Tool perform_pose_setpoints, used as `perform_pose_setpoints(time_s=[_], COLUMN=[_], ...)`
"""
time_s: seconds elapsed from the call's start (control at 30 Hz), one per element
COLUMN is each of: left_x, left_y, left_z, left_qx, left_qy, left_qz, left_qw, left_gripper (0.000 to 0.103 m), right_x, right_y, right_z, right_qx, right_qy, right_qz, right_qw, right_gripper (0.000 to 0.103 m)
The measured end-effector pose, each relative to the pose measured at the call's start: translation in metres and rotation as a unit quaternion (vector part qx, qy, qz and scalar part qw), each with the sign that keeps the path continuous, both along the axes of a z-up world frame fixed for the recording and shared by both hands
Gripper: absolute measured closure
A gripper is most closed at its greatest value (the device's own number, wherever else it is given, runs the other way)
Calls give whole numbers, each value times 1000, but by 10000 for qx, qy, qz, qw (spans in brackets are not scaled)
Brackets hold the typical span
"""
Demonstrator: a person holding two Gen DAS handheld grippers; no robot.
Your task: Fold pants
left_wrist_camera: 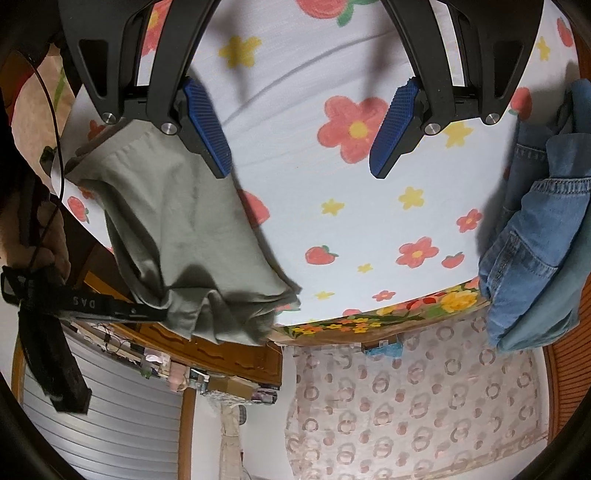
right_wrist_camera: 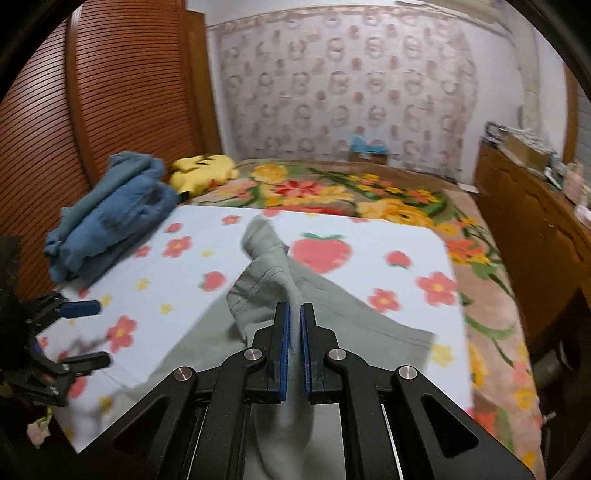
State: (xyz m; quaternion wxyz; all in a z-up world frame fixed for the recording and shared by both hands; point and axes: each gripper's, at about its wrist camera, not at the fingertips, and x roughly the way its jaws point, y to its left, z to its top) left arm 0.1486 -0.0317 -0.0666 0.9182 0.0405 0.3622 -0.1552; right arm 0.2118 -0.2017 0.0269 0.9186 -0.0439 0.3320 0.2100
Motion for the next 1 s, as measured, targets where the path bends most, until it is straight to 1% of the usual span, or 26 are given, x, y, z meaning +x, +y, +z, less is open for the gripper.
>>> perform_pose_setpoints(time_s=[0.1, 0.2, 0.27, 0.33, 0.4, 0.43, 0.47, 0.53, 0.67, 0.83, 1.0], left_x=[1, 3, 3, 3, 3, 3, 3, 4, 4, 5, 7], left_y=[-3, -9, -13, -17, -20, -22, -24, -25, -30, -35, -35], left_z=[0, -1, -2, -2, -4, -5, -6, -8, -12, -18, -25], left_qx=[-1, 18, 27, 46, 65, 83, 92, 107, 142, 200, 279], left_qy=[13, 27, 32, 41, 57, 72, 85, 124, 172, 258, 374], left_qz=[-28, -75, -105, -145, -177, -193, -199, -224, -271, -289, -261], left_qw=[10000, 10000, 9999, 9999, 9998, 9998, 9997, 9996, 9994, 9990, 9986], left_gripper=[25, 25, 25, 25, 25, 25, 25, 25, 25, 25, 25], right_x=[-5, -6, -5, -4, -3, -2, -1, 4, 14, 27, 31], right_y=[-9, -18, -24, -24, -22, -20, -19, -20, -34, -35, -34], right_z=[-9, -12, -14, -14, -15, -16, -17, -21, -28, -42, -53], right_qx=[-158, -210, -222, -186, -164, -174, -201, -200, -149, -164, -283], right_qy=[64, 87, 86, 73, 77, 87, 104, 171, 391, 701, 800], right_qz=[-347, -567, -667, -729, -701, -683, -676, -662, -596, -484, -422], right_qw=[9993, 9981, 9975, 9971, 9974, 9975, 9975, 9975, 9973, 9962, 9955], right_gripper=[97, 97, 97, 92, 92, 87, 79, 70, 69, 69, 69])
